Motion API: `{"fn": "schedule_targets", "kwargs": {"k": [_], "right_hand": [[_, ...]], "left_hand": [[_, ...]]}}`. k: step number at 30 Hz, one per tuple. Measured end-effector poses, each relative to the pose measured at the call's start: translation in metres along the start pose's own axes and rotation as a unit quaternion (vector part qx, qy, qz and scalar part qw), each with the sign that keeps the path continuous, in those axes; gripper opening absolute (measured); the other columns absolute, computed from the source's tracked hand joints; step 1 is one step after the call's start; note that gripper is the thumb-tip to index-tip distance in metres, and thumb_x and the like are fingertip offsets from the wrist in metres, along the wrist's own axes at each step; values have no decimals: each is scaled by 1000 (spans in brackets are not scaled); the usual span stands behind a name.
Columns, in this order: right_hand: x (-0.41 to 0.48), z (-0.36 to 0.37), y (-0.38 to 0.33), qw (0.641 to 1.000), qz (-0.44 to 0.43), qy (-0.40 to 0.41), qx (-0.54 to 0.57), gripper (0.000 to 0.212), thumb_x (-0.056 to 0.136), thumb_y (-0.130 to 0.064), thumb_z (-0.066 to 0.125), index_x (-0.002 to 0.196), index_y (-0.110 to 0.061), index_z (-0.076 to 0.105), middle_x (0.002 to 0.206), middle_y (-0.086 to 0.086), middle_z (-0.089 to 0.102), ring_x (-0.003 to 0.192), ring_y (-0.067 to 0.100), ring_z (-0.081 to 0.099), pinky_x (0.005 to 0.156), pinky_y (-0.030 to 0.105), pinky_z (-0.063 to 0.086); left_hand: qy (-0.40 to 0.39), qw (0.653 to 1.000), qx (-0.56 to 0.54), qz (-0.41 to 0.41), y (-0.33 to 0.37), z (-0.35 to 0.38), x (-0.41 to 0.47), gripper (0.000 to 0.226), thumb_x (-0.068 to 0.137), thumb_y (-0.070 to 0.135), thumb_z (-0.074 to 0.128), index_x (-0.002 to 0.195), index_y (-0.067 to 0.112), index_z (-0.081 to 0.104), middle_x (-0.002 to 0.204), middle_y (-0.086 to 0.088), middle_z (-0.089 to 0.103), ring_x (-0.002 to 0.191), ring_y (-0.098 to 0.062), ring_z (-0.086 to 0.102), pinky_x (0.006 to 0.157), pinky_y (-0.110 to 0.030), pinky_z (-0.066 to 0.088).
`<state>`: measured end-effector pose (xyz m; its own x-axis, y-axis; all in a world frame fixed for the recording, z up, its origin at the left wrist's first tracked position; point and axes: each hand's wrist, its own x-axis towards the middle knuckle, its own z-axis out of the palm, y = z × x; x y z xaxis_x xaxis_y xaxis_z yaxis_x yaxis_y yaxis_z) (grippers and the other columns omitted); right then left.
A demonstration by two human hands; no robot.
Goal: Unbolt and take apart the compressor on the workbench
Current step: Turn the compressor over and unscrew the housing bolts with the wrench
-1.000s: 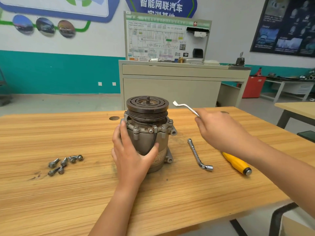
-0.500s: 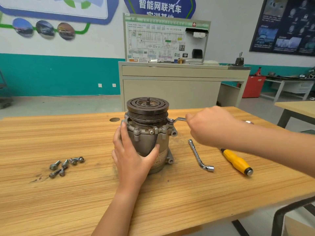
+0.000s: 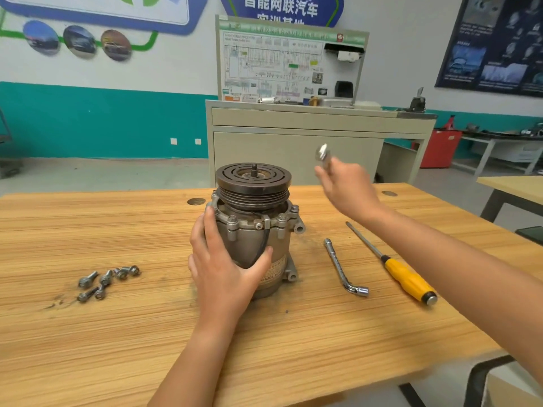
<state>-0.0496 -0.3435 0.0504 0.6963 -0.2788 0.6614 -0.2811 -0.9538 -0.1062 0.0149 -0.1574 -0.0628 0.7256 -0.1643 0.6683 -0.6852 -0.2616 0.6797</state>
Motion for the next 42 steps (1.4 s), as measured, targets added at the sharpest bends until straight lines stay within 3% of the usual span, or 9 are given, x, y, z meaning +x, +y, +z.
{"fn": "schedule_targets", "kwargs": {"k": [3, 6, 10, 14, 18, 21, 29, 36, 42], "right_hand": [[-25, -28, -4, 996, 52, 6, 69, 27, 99, -22, 34, 121, -11, 47, 61, 0, 54, 61, 24, 59, 54, 34, 44], [-52, -47, -17, 989, 28, -116, -91, 22, 96, -17, 38, 115, -15, 48, 60, -4, 43, 54, 16, 46, 44, 28, 28], [-64, -55, -46, 951, -18, -198, -237, 45, 88, 0, 38, 131, -13, 35, 59, -3, 35, 51, 16, 33, 42, 27, 20], [-57, -53, -64, 917, -57, -229, -323, 58, 86, 6, 41, 140, 4, 19, 78, 5, 57, 54, 19, 37, 38, 27, 20], [-43, -66, -69, 892, -87, -282, -343, 35, 87, 4, 44, 121, -3, 45, 66, 0, 39, 49, 16, 30, 39, 26, 23], [-39, -72, -65, 891, -98, -291, -336, 27, 87, -3, 44, 112, -11, 49, 62, -2, 35, 50, 12, 33, 39, 24, 24], [-45, -55, -51, 904, -84, -261, -328, 39, 87, -2, 42, 125, -7, 41, 60, -2, 37, 49, 13, 35, 37, 24, 23], [-39, -59, -52, 879, -127, -266, -375, 23, 89, -1, 44, 108, -9, 50, 61, -3, 33, 47, 12, 32, 36, 23, 22], [-9, -38, -26, 850, -118, -279, -431, 16, 92, -5, 44, 99, -13, 56, 64, -2, 44, 54, 14, 45, 42, 24, 28]], "left_hand": [[-4, 1000, 0, -1, 0, -1, -1, 107, 66, 41, 78, 149, 15, 17, 148, -9, 25, 136, -18, 23, 107, -47, 24], [-6, 1000, 0, -2, 0, -1, -1, 106, 66, 42, 78, 149, 16, 16, 149, -9, 24, 137, -19, 23, 108, -48, 23], [-1, 1000, 3, -2, 0, -1, -1, 106, 66, 40, 79, 149, 15, 18, 148, -10, 27, 136, -21, 26, 106, -49, 25], [3, 1000, 3, -2, 1, -2, -1, 107, 65, 41, 79, 149, 14, 18, 147, -10, 28, 135, -20, 26, 105, -51, 27], [2, 1000, 3, 1, 0, -2, -2, 107, 66, 41, 79, 149, 15, 17, 148, -10, 27, 135, -19, 25, 105, -51, 26], [3, 1000, -1, 1, 1, -1, -1, 107, 66, 39, 80, 149, 15, 17, 147, -10, 27, 135, -20, 25, 105, -52, 27], [0, 1000, -6, -7, 3, 0, -1, 106, 66, 35, 81, 149, 12, 19, 147, -12, 27, 137, -24, 26, 106, -51, 27], [2, 1000, -7, -8, 4, -1, -3, 106, 66, 34, 82, 149, 13, 18, 148, -11, 27, 137, -23, 26, 108, -53, 27], [4, 1000, -9, -3, 3, -1, -2, 107, 66, 36, 81, 149, 15, 17, 148, -10, 27, 136, -22, 26, 107, -50, 26]]}}
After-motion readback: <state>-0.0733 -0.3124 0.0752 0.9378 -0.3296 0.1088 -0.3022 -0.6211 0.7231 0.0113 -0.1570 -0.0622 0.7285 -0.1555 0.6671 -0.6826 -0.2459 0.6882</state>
